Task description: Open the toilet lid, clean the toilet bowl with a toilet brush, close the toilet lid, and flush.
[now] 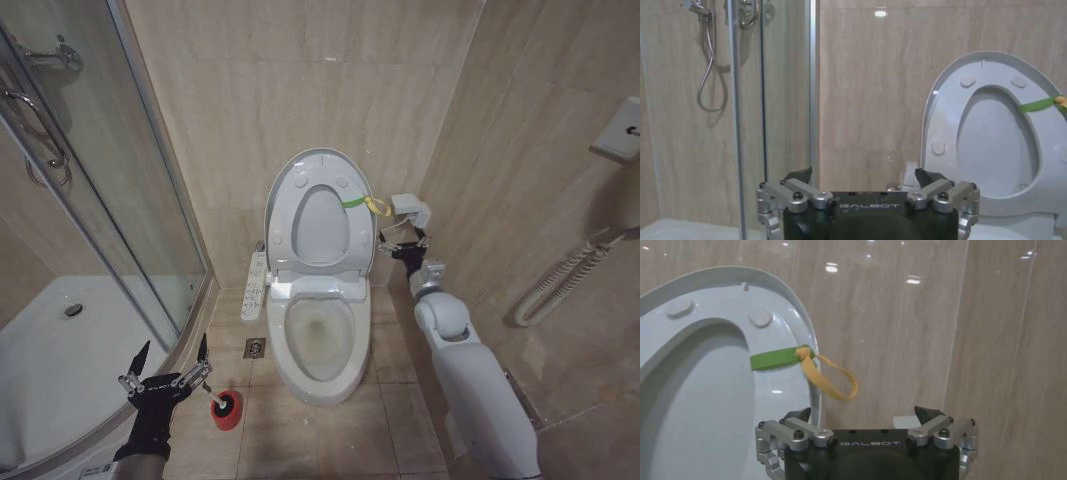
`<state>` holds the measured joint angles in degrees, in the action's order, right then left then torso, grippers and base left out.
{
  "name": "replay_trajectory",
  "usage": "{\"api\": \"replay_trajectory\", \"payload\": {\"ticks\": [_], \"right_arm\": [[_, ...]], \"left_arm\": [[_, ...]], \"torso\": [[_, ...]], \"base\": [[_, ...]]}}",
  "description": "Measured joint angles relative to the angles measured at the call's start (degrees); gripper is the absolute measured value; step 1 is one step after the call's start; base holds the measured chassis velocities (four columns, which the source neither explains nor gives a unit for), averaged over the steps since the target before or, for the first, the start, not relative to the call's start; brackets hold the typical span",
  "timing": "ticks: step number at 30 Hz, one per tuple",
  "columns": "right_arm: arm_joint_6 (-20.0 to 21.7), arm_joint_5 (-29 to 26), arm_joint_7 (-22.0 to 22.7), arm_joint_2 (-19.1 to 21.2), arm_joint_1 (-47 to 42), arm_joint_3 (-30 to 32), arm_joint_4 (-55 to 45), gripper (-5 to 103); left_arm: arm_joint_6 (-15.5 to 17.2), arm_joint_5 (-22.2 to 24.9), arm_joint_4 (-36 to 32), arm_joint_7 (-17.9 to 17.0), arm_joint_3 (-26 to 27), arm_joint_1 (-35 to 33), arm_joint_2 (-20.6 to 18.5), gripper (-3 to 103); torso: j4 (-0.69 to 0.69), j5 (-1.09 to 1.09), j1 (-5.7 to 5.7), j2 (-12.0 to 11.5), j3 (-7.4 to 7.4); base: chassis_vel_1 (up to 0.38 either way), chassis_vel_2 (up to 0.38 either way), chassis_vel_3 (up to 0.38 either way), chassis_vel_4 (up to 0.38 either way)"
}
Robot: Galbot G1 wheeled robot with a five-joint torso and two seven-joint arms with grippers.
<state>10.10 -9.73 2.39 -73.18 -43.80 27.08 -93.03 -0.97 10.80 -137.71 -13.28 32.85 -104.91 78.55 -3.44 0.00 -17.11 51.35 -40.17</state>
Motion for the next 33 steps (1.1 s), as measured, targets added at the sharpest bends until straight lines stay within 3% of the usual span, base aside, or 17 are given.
{"api": "replay_trajectory", "payload": {"ticks": [21,33], "right_arm": [[-1.42,0.93,1.93,0.24,10.21,-0.23,8.05,100],[-1.35,0.38,2.95,-1.69,14.55,-1.54,11.36,100]], "left_arm": [[0.00,0.00,0.00,0.00,0.00,0.00,0.00,100],[0.00,0.00,0.00,0.00,0.00,0.00,0.00,100]], "torso": [[0.00,0.00,0.00,0.01,0.01],[0.02,-0.01,0.00,0.01,0.00]], "base": [[0.000,0.000,0.000,0.000],[0.000,0.000,0.000,0.000]]}}
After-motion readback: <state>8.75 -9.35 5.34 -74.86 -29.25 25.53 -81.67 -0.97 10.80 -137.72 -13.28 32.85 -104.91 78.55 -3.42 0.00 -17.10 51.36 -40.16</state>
